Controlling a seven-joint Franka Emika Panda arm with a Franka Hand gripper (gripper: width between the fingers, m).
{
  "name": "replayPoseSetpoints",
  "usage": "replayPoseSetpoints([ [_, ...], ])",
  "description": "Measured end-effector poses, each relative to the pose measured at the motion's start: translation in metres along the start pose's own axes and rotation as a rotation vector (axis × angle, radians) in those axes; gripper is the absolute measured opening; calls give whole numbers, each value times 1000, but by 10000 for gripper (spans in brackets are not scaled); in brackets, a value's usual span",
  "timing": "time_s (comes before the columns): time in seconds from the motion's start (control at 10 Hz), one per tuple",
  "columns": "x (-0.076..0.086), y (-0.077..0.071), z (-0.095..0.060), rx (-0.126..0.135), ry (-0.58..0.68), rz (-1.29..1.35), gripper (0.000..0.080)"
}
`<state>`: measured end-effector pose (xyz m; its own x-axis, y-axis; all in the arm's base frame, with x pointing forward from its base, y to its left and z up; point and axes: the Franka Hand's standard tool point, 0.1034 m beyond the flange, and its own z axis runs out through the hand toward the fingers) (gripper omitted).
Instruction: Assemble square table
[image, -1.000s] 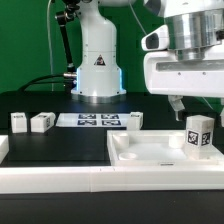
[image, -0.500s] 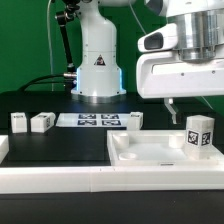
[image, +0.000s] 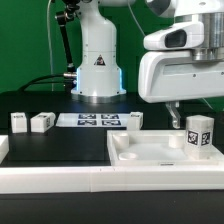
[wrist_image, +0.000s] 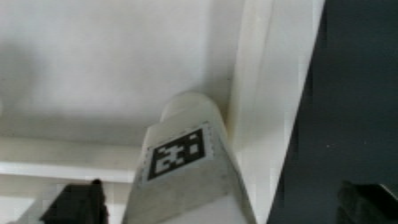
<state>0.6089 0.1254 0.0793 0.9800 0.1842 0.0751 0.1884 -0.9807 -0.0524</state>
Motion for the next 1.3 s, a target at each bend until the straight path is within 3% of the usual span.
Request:
replayPoseSetpoints([
  [0.4,5,2,-4,-6,-4,-303,649],
  [0.6,5,2,-4,-6,-4,-302,423],
  [0.7,5,2,-4,-6,-3,-298,423],
  [0.8,5,3,-4,-7,-3,-278,288],
  [1.3,4,4,-4,-2,1,61,288],
])
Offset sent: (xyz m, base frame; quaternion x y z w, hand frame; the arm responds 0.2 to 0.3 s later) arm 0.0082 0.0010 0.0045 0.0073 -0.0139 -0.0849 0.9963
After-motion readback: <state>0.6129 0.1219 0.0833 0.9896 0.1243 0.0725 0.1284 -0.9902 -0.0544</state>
